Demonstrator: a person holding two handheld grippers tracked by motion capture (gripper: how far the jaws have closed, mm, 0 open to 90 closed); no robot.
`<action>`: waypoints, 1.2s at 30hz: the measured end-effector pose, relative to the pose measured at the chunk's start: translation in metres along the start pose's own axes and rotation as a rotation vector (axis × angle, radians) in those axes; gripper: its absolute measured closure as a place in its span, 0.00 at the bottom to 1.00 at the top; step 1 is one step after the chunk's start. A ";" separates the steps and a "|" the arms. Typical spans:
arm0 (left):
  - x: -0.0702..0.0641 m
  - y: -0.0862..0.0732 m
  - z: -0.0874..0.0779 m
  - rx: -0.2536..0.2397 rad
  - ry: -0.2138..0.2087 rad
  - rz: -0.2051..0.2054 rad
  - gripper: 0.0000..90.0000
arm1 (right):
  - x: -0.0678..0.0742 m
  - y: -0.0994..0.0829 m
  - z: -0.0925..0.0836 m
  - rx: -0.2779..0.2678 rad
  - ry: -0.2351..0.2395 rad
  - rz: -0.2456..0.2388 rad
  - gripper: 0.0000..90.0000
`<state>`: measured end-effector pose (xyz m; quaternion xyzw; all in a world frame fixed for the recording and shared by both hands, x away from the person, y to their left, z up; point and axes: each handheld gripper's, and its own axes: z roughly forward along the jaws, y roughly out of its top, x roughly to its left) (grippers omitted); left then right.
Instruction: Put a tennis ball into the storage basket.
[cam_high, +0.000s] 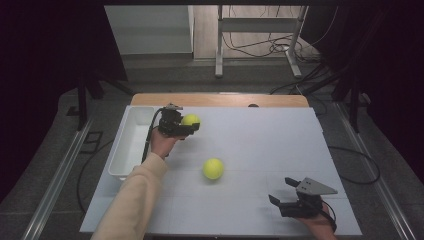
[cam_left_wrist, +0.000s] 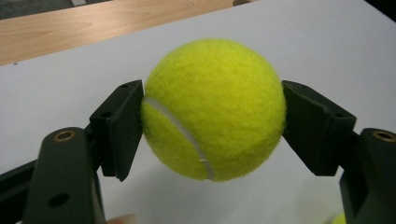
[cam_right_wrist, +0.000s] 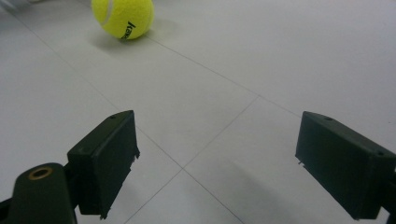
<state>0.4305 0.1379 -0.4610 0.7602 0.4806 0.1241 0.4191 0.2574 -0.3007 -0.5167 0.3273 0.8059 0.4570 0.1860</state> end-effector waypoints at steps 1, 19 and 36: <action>0.000 0.000 -0.003 -0.007 -0.008 -0.003 0.29 | 0.000 0.000 0.000 -0.001 -0.001 0.000 0.15; -0.007 0.004 -0.027 -0.048 -0.043 0.031 0.29 | 0.000 0.000 0.000 -0.001 -0.006 0.004 0.15; -0.011 0.008 -0.042 -0.074 -0.056 0.054 0.29 | -0.001 0.000 0.000 -0.002 -0.013 0.005 0.15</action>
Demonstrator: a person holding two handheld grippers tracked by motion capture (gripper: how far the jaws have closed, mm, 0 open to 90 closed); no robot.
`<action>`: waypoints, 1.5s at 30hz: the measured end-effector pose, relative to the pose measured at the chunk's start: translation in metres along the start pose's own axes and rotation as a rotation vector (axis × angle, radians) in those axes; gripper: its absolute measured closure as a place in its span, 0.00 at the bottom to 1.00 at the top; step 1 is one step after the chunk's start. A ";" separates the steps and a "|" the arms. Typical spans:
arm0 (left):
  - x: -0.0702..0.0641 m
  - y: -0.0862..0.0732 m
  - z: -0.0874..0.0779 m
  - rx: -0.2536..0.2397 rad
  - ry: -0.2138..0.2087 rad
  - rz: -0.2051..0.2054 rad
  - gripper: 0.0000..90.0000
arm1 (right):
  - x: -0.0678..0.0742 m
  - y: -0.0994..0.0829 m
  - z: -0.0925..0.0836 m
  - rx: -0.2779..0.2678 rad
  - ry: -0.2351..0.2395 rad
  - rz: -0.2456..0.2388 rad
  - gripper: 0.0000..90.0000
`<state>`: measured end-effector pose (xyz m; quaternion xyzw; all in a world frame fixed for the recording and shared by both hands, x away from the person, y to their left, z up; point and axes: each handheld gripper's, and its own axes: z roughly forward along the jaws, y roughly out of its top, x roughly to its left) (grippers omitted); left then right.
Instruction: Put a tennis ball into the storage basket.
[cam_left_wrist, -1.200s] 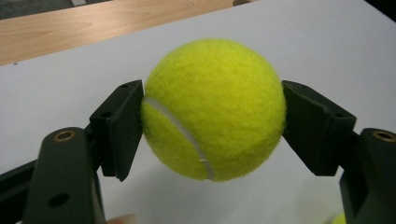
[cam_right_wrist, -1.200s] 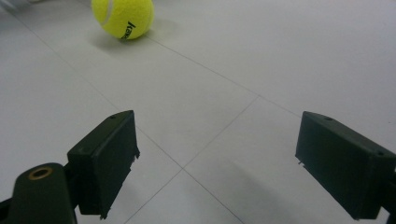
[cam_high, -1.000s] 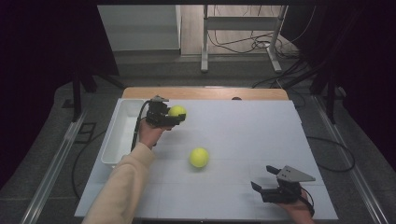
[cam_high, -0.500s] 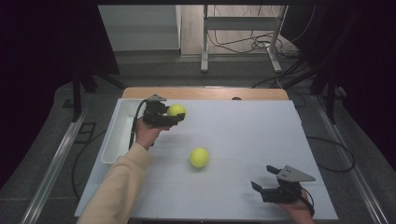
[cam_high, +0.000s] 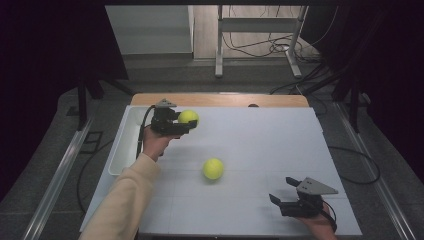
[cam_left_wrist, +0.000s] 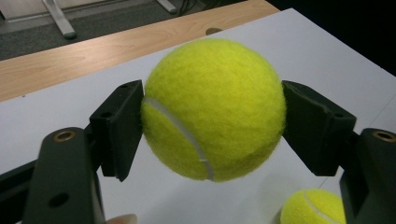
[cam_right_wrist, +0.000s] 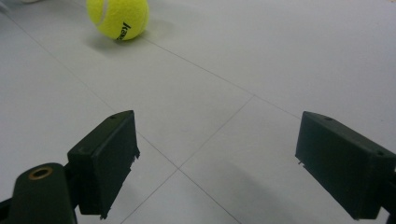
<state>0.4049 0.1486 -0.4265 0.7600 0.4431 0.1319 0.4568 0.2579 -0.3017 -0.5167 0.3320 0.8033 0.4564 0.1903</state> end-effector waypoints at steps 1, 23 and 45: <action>0.000 0.000 0.000 0.000 0.000 0.000 0.29 | 0.000 0.000 0.000 0.000 -0.001 0.000 0.15; 0.000 0.000 -0.022 -0.025 -0.001 0.018 0.29 | -0.001 0.000 0.000 0.003 -0.016 0.004 0.15; 0.001 -0.002 -0.039 -0.042 0.015 0.021 0.29 | -0.001 0.000 0.000 0.006 -0.021 0.006 0.15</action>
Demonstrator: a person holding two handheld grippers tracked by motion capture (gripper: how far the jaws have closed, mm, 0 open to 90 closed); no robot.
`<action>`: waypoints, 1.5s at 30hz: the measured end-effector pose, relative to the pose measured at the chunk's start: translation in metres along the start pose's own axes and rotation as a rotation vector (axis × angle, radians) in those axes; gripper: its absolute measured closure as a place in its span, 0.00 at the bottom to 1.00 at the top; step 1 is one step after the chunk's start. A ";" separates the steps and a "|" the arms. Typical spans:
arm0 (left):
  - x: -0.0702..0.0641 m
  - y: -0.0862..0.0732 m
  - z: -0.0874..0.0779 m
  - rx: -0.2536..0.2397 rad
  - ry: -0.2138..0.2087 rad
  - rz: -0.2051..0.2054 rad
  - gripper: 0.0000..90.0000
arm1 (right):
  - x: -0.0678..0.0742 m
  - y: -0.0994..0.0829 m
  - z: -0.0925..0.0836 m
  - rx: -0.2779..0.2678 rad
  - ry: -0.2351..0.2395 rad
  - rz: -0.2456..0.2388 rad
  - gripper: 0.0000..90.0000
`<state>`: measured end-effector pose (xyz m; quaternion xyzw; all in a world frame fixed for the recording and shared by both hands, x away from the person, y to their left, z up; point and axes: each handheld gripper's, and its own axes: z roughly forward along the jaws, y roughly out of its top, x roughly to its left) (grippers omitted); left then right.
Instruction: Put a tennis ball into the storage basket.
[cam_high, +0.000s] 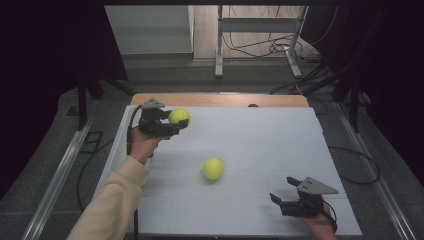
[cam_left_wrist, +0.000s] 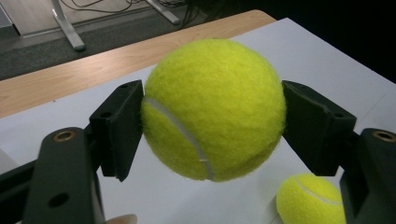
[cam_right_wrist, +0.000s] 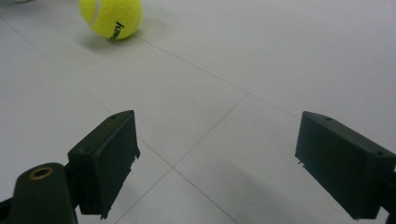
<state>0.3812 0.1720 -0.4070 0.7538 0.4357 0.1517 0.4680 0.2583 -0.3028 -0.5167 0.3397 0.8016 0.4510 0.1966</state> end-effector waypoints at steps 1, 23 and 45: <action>0.000 0.000 -0.001 -0.001 0.002 0.003 0.29 | 0.000 0.000 0.000 0.000 0.000 0.000 0.15; 0.009 -0.003 -0.017 -0.005 0.026 -0.001 0.29 | 0.000 0.000 0.000 0.002 -0.003 -0.001 0.15; 0.017 -0.006 -0.030 -0.005 0.049 -0.007 0.29 | 0.000 0.000 0.000 0.002 -0.004 -0.002 0.15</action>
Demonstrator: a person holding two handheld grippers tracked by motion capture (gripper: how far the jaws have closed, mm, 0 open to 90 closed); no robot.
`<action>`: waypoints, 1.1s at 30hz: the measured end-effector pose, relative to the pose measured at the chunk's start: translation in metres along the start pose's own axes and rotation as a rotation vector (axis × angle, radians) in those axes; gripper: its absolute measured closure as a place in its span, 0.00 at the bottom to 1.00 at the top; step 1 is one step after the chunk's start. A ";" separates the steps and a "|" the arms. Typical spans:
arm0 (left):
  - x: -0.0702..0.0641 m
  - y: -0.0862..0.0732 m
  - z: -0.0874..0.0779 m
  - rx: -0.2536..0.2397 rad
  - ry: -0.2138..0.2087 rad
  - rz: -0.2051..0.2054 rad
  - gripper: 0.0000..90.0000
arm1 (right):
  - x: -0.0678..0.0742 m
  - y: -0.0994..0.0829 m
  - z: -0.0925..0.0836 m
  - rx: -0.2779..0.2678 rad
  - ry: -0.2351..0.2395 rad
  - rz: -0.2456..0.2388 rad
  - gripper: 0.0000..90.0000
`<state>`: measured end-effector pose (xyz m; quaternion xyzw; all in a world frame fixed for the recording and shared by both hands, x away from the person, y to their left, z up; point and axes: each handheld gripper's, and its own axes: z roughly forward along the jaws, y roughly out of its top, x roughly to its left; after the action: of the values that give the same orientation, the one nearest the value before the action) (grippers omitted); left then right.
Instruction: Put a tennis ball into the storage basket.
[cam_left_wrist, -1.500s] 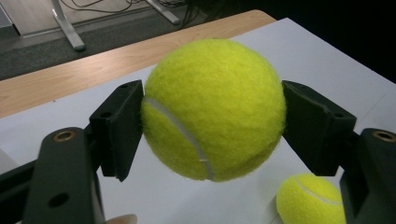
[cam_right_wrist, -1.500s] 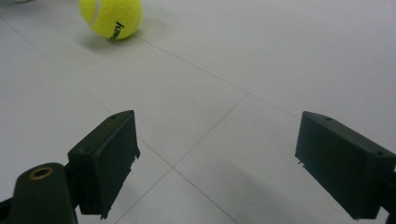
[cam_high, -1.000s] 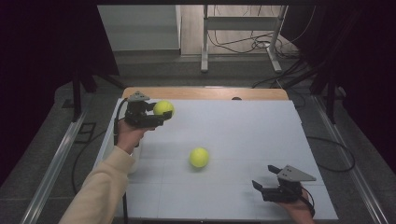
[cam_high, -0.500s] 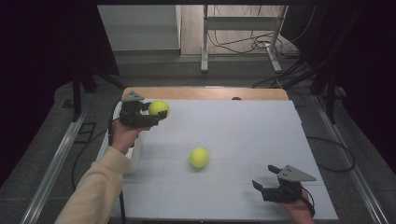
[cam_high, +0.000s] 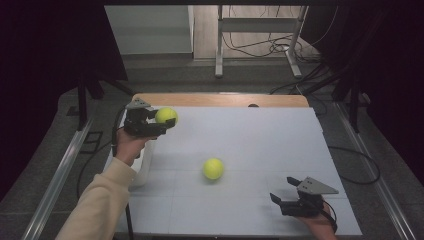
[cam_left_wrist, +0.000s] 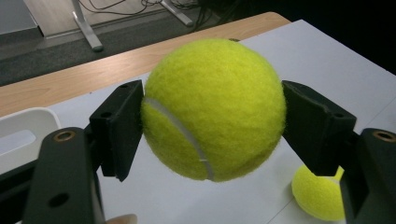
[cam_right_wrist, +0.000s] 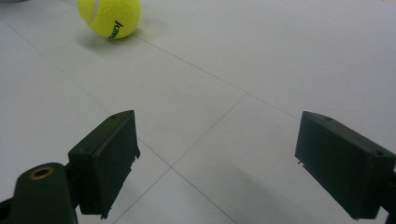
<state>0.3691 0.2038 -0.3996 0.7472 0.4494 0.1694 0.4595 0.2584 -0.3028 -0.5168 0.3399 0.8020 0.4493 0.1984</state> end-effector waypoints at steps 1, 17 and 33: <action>0.001 0.000 -0.001 -0.001 0.002 0.000 0.29 | 0.000 0.000 0.000 -0.001 0.000 0.000 0.15; 0.010 -0.004 -0.012 -0.003 0.024 -0.014 0.29 | 0.000 0.000 0.000 0.002 -0.003 0.001 0.15; 0.021 -0.011 -0.024 -0.005 0.049 -0.027 0.29 | 0.000 0.000 0.000 0.001 -0.005 0.001 0.15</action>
<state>0.3592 0.2363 -0.3993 0.7354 0.4701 0.1826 0.4525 0.2587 -0.3027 -0.5172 0.3417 0.8015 0.4481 0.2002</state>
